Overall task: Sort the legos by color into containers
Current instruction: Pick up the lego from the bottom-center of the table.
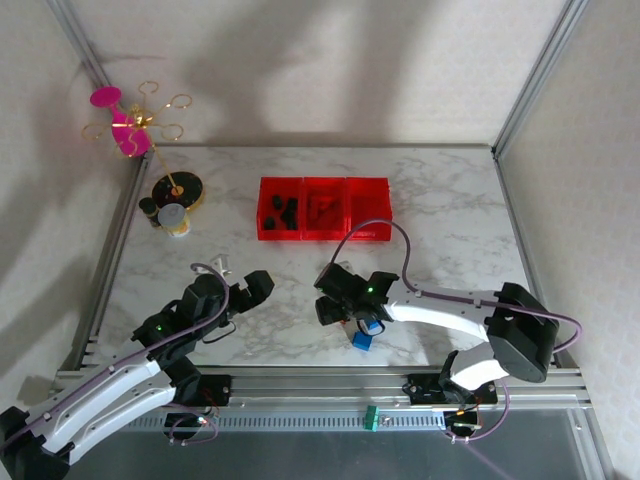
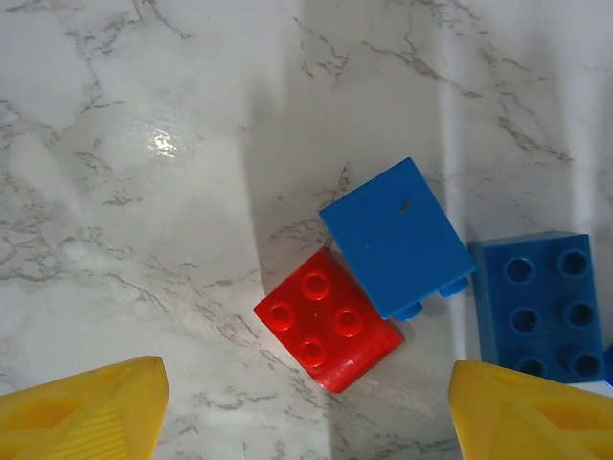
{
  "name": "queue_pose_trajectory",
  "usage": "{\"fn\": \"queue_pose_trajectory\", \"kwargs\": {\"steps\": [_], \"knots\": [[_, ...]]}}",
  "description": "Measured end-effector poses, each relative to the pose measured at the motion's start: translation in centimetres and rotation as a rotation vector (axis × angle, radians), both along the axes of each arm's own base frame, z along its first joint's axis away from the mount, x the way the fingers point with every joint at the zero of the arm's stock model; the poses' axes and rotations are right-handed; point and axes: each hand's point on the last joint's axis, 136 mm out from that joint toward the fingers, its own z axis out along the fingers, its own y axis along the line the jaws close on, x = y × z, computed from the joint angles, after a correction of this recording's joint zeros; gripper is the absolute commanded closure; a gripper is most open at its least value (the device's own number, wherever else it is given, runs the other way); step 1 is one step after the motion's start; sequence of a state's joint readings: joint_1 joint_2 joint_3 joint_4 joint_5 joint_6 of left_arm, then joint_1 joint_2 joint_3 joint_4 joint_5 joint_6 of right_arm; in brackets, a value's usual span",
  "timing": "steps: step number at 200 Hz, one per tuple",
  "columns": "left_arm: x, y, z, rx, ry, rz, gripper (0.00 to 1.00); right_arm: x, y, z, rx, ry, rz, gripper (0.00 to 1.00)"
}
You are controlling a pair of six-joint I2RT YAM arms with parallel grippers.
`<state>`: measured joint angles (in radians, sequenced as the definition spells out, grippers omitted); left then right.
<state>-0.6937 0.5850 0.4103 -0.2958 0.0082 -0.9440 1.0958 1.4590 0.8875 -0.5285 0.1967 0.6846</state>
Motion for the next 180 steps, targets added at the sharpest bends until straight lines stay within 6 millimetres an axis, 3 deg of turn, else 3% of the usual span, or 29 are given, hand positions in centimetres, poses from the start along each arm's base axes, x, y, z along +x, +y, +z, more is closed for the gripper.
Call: {"fn": "queue_pose_trajectory", "kwargs": {"steps": [91,150,180], "knots": [[0.0,0.1,0.0,0.005,-0.001,0.008,0.00,0.0,0.1,-4.2,-0.096,0.032,0.042,0.24],[0.0,0.5,-0.6,0.028,0.012,0.023,0.00,-2.2,1.7,-5.0,-0.105,0.051,0.131,0.41],[0.1,0.5,-1.1,0.045,0.030,0.025,0.00,-2.1,1.5,-5.3,-0.128,0.043,0.118,0.47]]}}
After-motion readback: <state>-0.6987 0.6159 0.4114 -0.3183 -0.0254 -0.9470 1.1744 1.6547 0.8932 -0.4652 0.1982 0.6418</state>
